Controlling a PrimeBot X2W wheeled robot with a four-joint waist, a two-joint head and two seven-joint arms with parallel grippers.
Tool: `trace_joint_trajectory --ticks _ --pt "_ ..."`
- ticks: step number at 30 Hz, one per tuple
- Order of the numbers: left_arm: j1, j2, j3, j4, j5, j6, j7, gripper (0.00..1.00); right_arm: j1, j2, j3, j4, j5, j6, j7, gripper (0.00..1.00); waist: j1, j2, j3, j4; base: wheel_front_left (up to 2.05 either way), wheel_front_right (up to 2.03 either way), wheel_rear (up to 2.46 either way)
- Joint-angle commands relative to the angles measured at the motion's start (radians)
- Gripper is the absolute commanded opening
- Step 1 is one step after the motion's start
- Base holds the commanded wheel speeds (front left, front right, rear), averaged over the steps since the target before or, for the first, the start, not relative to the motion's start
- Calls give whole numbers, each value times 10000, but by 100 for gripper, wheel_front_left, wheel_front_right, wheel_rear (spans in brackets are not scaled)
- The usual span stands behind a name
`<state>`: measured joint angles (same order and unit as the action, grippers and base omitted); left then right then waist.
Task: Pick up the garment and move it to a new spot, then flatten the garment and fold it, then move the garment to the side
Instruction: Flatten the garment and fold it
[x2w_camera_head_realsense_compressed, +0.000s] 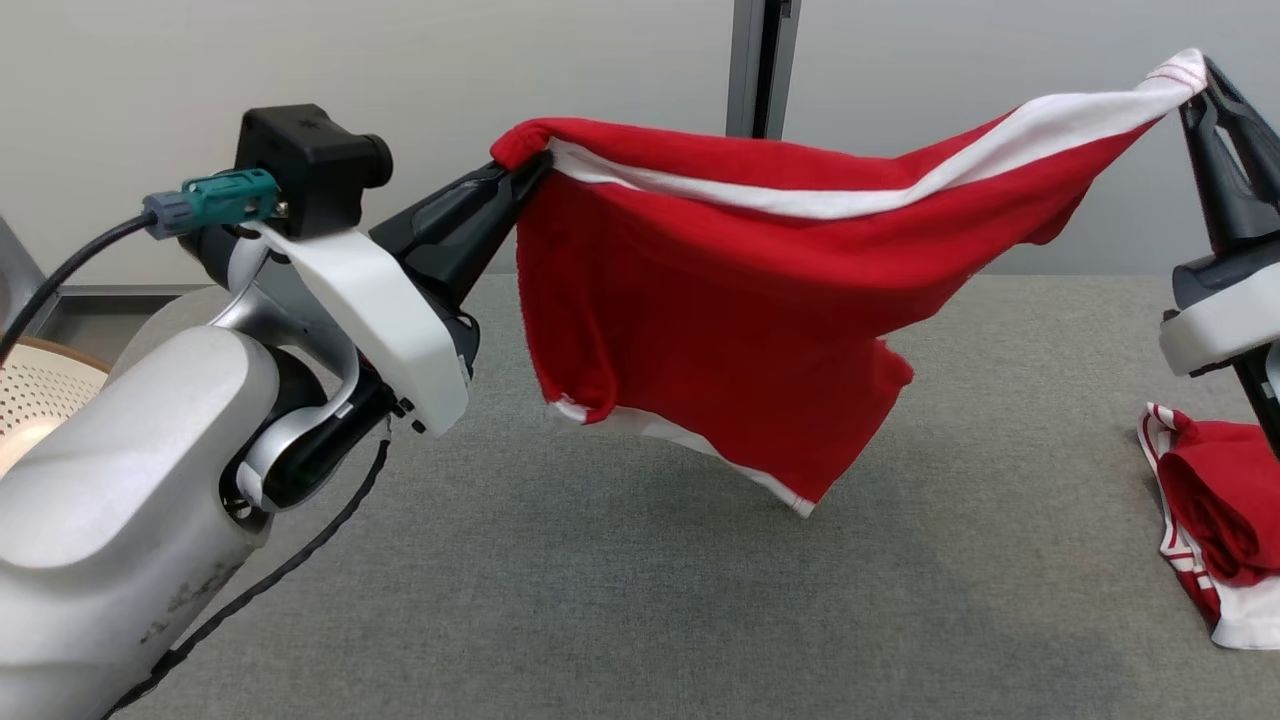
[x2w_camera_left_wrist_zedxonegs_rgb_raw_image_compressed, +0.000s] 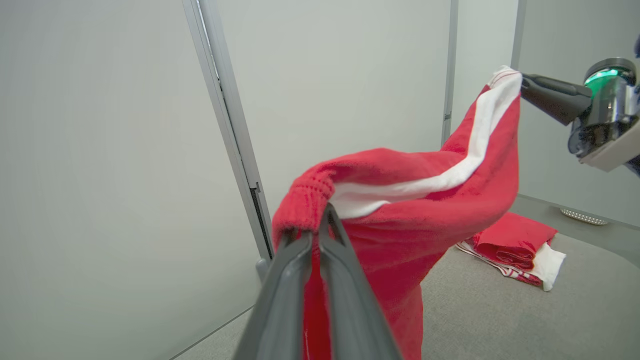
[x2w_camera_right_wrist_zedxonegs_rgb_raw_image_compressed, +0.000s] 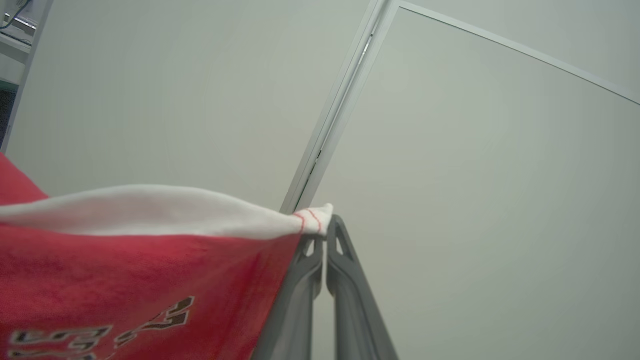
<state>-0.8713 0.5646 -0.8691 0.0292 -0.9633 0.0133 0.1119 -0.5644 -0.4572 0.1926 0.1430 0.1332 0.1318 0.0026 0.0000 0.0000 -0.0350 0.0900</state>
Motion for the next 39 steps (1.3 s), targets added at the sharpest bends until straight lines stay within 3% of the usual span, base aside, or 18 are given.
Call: trace_joint_trajectory --ticks 1,10,17,22,25,29,33,39 --pt "-110 108 160 -191 -144 228 46 0 100 107 -222 -260 -142 -23 214 0 0 0 -51 -46 0 0 0" --pt "302 415 616 -1188 -1049 571 399 0 684 362 -800 -1282 -552 -23 1331 0 0 0 224 -187 0 0 0" --pt "-988 463 1163 -480 -1160 503 790 0 -1085 39 43 -1062 -269 -23 2008 0 0 0 1845 -537 0 0 0" --pt "-2965 79 1362 1054 -507 138 799 0 -3944 -267 1186 187 -300 -23 1975 0 0 0 3448 -762 0 0 0" --pt "-4246 -248 1548 2374 17 -18 358 0 -5754 54 1438 1435 -463 -23 1627 0 0 0 4155 -880 0 0 0" --pt "-5686 -681 1583 4186 947 -197 -746 0 -7717 751 1038 3112 -1174 -24 671 0 0 0 4763 -965 0 0 0" --pt "-6412 -1359 1860 5751 1176 -231 -2120 0 -8607 1462 474 4533 -2117 -24 -495 0 0 0 5071 -923 0 0 0" --pt "-6135 -2354 1629 7369 1265 -858 -3321 0 -8059 2174 73 6289 -2719 -23 -1679 0 0 0 5345 -695 0 0 0"
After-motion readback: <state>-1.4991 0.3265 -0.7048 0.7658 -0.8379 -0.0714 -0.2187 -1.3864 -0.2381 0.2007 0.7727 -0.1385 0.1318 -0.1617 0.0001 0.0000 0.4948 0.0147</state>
